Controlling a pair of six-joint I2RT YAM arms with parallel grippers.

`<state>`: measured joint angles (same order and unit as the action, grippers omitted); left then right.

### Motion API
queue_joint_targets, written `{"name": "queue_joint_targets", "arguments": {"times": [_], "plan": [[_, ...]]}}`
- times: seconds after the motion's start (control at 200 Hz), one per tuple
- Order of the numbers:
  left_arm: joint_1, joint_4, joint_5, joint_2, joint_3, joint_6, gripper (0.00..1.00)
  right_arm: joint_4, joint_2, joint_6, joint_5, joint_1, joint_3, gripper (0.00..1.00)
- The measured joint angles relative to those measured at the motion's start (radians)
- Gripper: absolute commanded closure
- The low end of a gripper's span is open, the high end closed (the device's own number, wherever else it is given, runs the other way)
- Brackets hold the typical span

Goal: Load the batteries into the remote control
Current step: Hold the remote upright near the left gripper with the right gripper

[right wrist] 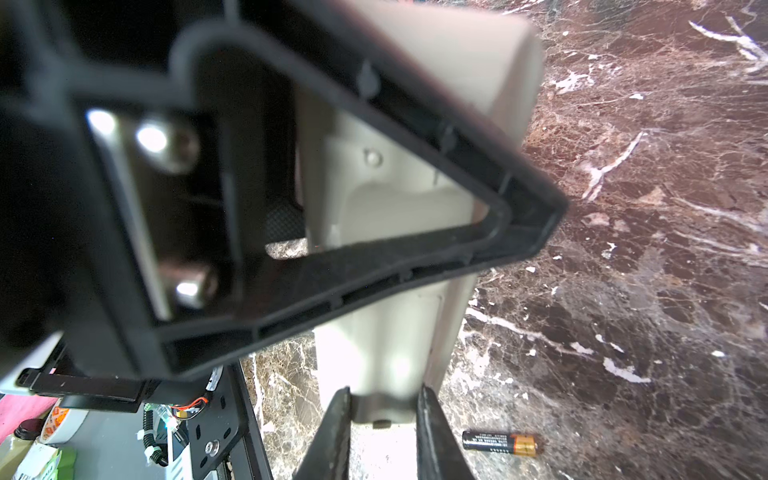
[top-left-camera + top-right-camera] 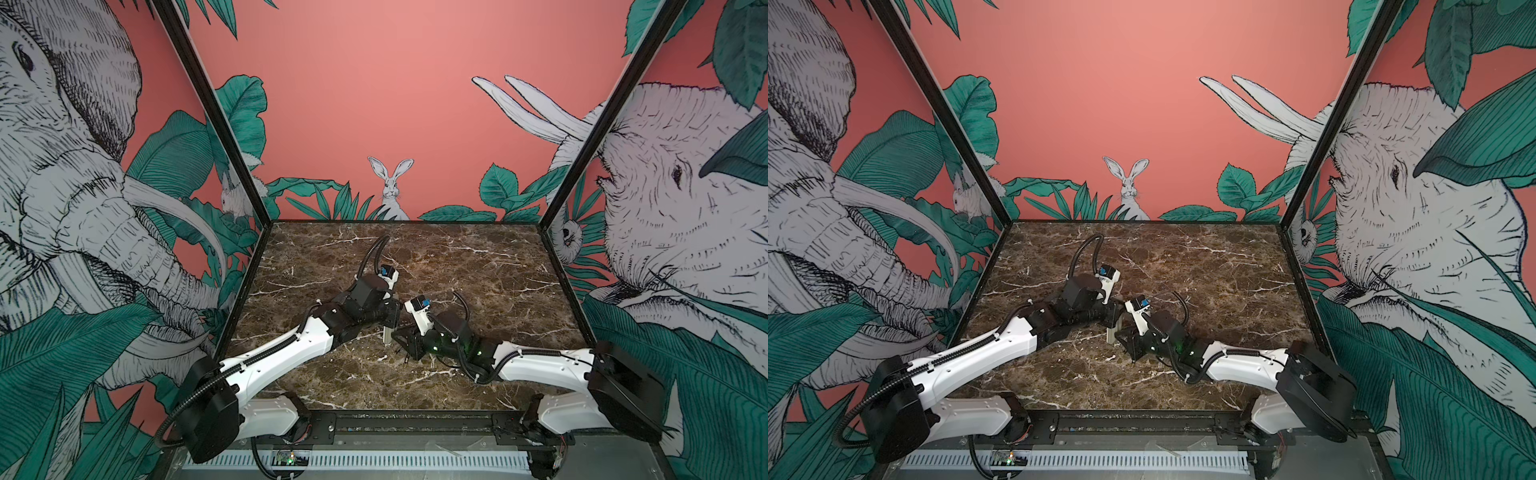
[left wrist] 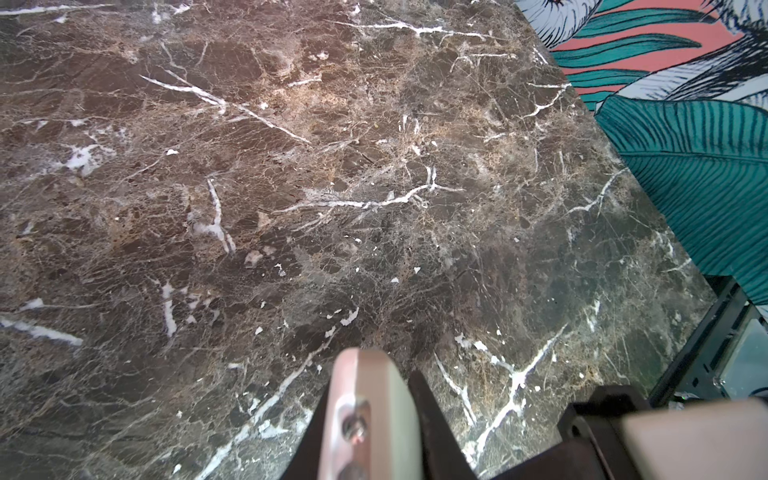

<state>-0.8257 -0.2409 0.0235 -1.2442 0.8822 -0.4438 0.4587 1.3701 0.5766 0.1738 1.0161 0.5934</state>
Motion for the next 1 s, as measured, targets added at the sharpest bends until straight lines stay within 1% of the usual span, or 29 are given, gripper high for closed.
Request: {"name": "queue_joint_targets", "arguments": {"times": [0.44,0.485,0.555,0.715,0.82,1.0], "plan": [[-0.001,0.024,-0.024,-0.004,-0.001,-0.008,1.00,-0.015,-0.002,-0.011,0.002,0.000,0.000,0.83],[-0.002,0.029,-0.025,-0.007,-0.001,-0.008,1.00,-0.023,-0.004,-0.012,0.002,0.000,0.000,0.79],[-0.003,0.034,-0.026,-0.009,-0.001,-0.008,1.00,-0.029,-0.010,-0.013,-0.001,0.000,-0.003,0.68],[-0.005,0.048,-0.019,-0.010,-0.001,-0.008,1.00,-0.043,-0.041,-0.016,-0.018,0.001,-0.018,0.54],[-0.010,0.052,-0.014,-0.010,-0.001,-0.008,1.00,-0.068,-0.058,-0.016,-0.032,0.001,-0.019,0.50],[-0.010,0.064,0.011,-0.010,-0.001,-0.008,1.00,-0.089,-0.067,-0.024,-0.043,0.001,-0.019,0.50]]}}
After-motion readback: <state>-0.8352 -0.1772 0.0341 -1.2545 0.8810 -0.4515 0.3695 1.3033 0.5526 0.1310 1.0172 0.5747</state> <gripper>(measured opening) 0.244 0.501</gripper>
